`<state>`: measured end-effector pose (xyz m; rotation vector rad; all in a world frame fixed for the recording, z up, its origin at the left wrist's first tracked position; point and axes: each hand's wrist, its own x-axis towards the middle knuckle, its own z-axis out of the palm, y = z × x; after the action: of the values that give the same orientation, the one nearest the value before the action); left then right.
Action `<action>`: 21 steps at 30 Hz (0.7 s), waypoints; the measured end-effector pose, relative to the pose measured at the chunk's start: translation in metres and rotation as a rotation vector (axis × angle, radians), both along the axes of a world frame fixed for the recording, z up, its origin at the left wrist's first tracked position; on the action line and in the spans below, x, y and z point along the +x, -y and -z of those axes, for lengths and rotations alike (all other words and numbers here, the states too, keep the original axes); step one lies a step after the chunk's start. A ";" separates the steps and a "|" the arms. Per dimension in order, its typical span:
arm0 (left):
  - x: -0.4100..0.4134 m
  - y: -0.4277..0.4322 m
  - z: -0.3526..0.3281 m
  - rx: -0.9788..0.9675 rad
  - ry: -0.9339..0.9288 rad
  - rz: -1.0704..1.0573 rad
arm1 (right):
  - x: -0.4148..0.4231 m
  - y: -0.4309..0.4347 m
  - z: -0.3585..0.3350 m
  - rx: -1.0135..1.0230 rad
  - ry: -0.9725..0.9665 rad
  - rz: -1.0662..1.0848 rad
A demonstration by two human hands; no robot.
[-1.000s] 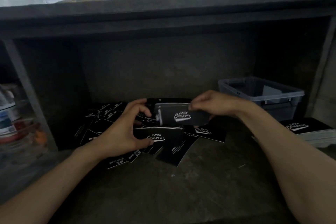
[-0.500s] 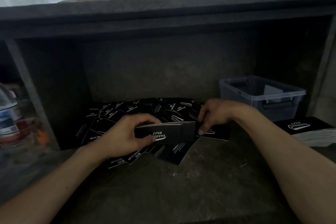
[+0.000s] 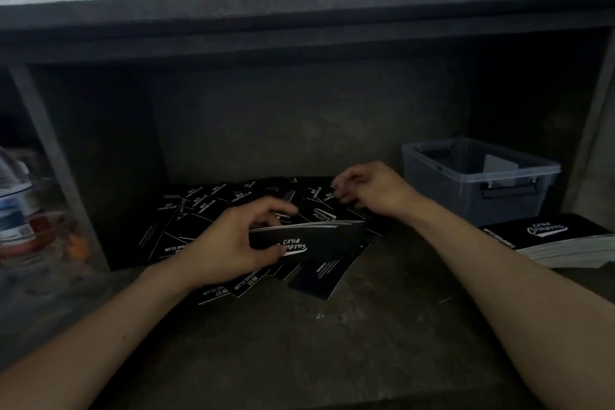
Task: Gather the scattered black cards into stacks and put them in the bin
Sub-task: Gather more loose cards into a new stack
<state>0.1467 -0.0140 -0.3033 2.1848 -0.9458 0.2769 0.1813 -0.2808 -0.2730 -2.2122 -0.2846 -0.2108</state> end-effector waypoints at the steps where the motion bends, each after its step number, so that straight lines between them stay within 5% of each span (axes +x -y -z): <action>1: -0.001 0.000 0.000 0.033 0.025 -0.008 | 0.004 0.004 0.004 -0.266 0.087 0.108; 3: -0.002 0.000 -0.001 0.075 0.041 -0.016 | 0.008 0.011 0.014 -0.640 0.071 0.166; 4: -0.002 0.001 0.000 0.087 0.039 -0.013 | 0.010 0.013 0.016 -0.665 0.040 0.171; 15: 0.001 -0.003 0.001 0.135 0.034 -0.076 | 0.013 0.002 0.020 -0.630 -0.022 0.114; 21: 0.003 -0.004 0.001 0.140 0.022 -0.087 | 0.013 0.012 0.015 -0.472 0.095 0.221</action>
<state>0.1493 -0.0102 -0.3042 2.3598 -0.9074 0.2835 0.1947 -0.2932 -0.2880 -2.7080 -0.1493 -0.4041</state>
